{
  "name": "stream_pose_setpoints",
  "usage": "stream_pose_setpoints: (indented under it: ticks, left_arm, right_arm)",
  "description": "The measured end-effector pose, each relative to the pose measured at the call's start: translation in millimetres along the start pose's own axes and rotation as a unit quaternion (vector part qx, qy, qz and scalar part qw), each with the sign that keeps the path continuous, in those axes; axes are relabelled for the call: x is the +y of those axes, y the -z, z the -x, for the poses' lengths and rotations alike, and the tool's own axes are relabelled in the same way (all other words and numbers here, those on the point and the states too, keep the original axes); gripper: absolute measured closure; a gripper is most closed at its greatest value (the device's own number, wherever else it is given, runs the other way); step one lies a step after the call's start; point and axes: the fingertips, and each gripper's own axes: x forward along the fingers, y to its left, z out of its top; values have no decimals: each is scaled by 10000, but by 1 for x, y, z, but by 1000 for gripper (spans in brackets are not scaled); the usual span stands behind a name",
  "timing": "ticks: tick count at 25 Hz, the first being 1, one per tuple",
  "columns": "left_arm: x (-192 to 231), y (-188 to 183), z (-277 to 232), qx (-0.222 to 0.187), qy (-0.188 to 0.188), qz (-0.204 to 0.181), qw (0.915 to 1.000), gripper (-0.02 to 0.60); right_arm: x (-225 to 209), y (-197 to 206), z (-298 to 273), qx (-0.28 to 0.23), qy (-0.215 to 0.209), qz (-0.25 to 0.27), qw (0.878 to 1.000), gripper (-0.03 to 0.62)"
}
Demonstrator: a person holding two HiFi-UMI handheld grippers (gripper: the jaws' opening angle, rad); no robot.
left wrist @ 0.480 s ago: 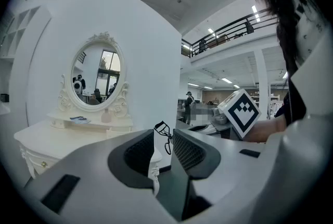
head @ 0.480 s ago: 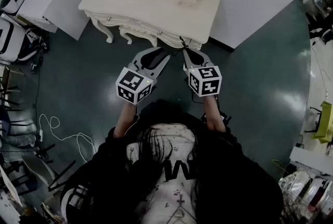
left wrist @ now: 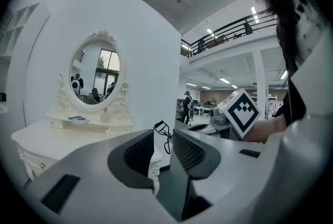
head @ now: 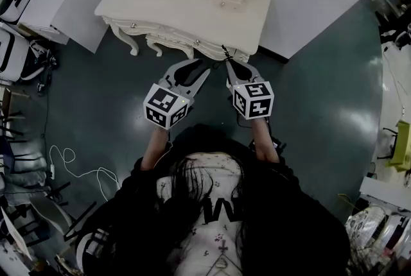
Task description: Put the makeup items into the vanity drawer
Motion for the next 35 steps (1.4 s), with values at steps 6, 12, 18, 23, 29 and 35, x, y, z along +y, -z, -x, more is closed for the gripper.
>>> stream_pose_setpoints:
  ticks: [6, 12, 18, 23, 29, 35]
  left_arm:
    - [11, 3, 2, 19, 48, -9, 10000, 466]
    - [27, 4, 9, 28, 93, -43, 9999, 466]
    - [39, 13, 22, 178, 170, -151, 9996, 466]
    - [49, 23, 28, 234, 186, -91, 9995, 466]
    - [50, 27, 15, 251, 296, -42, 9992, 466]
    - [68, 21, -7, 259, 173, -5, 9995, 466]
  right_arm:
    - [4, 4, -10, 51, 29, -100, 9999, 579]
    - [13, 4, -23, 48, 62, -191, 9998, 579]
    - [23, 10, -33, 41, 176, -336, 9993, 579]
    - [30, 19, -38, 122, 224, -367, 9990, 579]
    - [18, 22, -42, 187, 306, -405, 9985, 579]
    - [-1, 14, -59, 221, 230, -398, 9987, 579]
